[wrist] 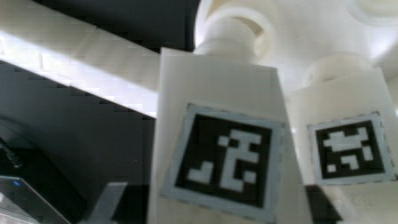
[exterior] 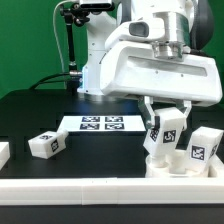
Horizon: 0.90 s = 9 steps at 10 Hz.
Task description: Assemble stool
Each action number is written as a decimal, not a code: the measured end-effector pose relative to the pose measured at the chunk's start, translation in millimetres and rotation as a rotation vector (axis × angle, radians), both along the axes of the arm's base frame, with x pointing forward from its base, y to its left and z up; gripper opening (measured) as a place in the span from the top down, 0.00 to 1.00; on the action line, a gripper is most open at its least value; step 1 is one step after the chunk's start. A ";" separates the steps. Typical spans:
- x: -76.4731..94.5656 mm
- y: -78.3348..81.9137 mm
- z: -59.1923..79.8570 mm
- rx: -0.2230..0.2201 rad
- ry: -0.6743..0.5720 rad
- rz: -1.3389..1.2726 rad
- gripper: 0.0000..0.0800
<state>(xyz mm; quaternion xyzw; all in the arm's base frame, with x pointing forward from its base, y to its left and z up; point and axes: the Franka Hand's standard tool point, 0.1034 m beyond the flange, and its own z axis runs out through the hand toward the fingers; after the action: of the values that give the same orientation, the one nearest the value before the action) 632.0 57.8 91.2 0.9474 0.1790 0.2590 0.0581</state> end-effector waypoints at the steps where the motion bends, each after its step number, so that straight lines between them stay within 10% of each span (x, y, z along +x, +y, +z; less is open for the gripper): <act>1: 0.3 0.2 0.1 0.000 -0.004 0.000 0.59; 9: -8.6 -3.9 -15.1 -0.006 0.001 0.000 0.59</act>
Offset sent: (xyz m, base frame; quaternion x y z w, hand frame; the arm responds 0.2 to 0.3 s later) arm 0.0062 0.0053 -0.0030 0.0193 0.0174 0.0032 0.9997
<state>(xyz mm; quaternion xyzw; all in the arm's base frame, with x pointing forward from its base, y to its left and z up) 623.4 53.9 76.0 0.9473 0.1799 0.2579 0.0608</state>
